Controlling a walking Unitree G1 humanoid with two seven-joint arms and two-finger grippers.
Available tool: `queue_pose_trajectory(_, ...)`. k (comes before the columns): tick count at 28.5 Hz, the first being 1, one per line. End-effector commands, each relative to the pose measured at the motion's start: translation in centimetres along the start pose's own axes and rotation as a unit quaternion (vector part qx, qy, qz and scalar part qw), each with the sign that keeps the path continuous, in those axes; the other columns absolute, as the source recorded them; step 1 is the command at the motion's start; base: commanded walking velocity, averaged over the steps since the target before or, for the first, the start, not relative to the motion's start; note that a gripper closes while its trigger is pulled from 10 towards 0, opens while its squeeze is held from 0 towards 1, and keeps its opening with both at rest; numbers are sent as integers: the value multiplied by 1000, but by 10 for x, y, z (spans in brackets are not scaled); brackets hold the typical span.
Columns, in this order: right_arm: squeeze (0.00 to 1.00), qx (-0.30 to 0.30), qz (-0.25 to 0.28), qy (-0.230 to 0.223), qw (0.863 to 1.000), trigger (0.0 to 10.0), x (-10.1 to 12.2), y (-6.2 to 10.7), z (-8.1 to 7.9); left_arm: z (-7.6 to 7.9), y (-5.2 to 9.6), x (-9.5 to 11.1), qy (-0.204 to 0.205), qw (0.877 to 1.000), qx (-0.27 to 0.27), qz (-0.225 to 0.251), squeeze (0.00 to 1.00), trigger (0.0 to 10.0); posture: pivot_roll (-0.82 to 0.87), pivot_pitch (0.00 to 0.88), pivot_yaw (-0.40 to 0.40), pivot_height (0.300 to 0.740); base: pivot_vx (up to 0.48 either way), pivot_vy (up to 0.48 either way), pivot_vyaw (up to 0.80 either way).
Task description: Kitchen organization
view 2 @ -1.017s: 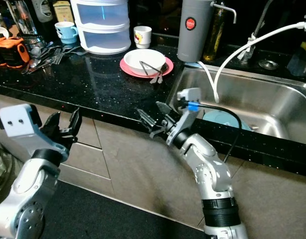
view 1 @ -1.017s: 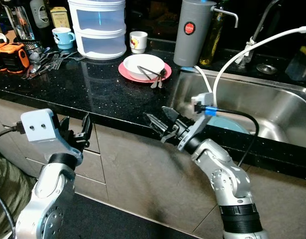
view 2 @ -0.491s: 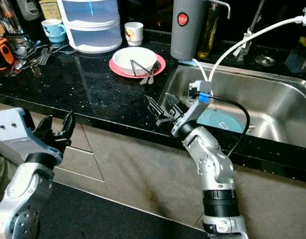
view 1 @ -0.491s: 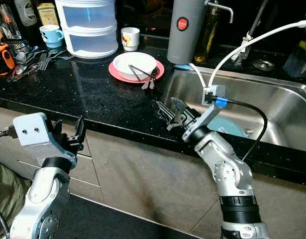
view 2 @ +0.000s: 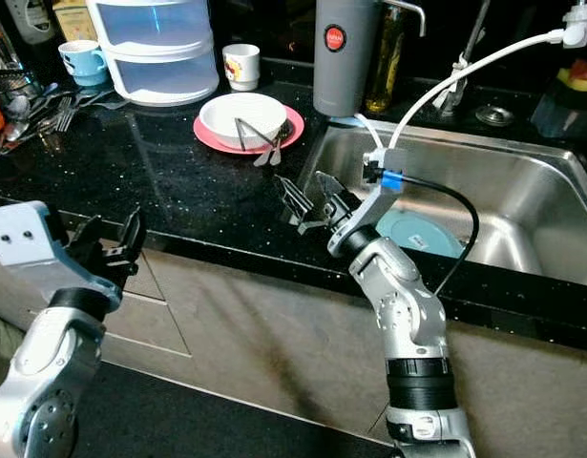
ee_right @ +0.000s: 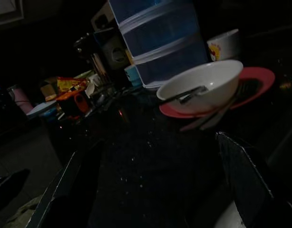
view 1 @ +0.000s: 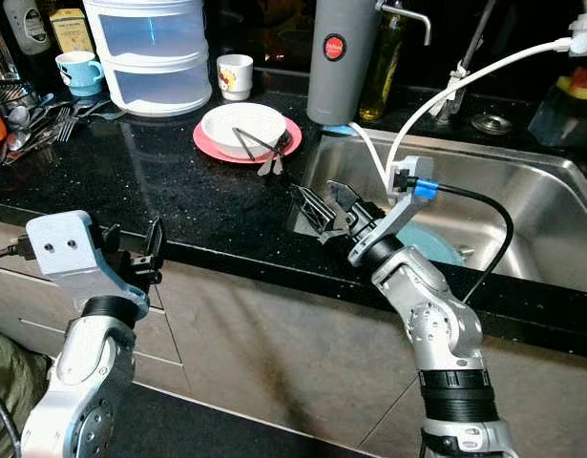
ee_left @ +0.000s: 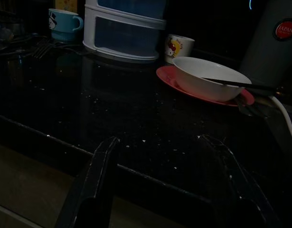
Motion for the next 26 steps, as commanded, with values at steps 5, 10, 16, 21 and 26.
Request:
queue_pose_trajectory(5, 0, -2, 8, -9, 1000, 10000, 1, -1, 2, 3, -1, 2, -4, 1000, -5, 2, 0, 10000, 145, 0, -30, 740, 349, 0, 0)
queue_pose_trajectory(10, 0, 0, 7, -7, 1000, 10000, 2, -1, 2, 4, -2, 1, -4, 1000, -6, 1, 0, 10000, 145, 0, -30, 740, 378, 0, 0)
queue_pose_trajectory(16, 0, 9, 3, 5, 1000, 10000, 1, -3, -2, 6, -3, 1, -5, 1000, -9, 2, 0, 10000, 144, 0, -30, 740, 391, 0, 133)
queue_pose_trajectory(21, 0, 24, 14, -11, 1000, 10000, 5, -4, -8, 7, -4, 2, -5, 1000, -9, 3, 0, 10000, 145, 0, -31, 740, 399, 0, 800)
queue_pose_trajectory(26, 0, 24, 28, -29, 999, 10000, 9, -5, -8, 7, -4, 2, -4, 1000, -10, 4, 0, 10000, 145, 0, -31, 740, 403, 0, 320)
Point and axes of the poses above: a point about 5 cm out from each wrist's last joint towards the gripper, its own y axis pointing back from the gripper into the wrist, its own x axis along the axis of the wrist's last joint, z = x × y, the point moved 5 cm from there along -y, pointing out of the wrist towards the gripper, and after that the axes turned 1 degree about -y, right-handed, at the moved point
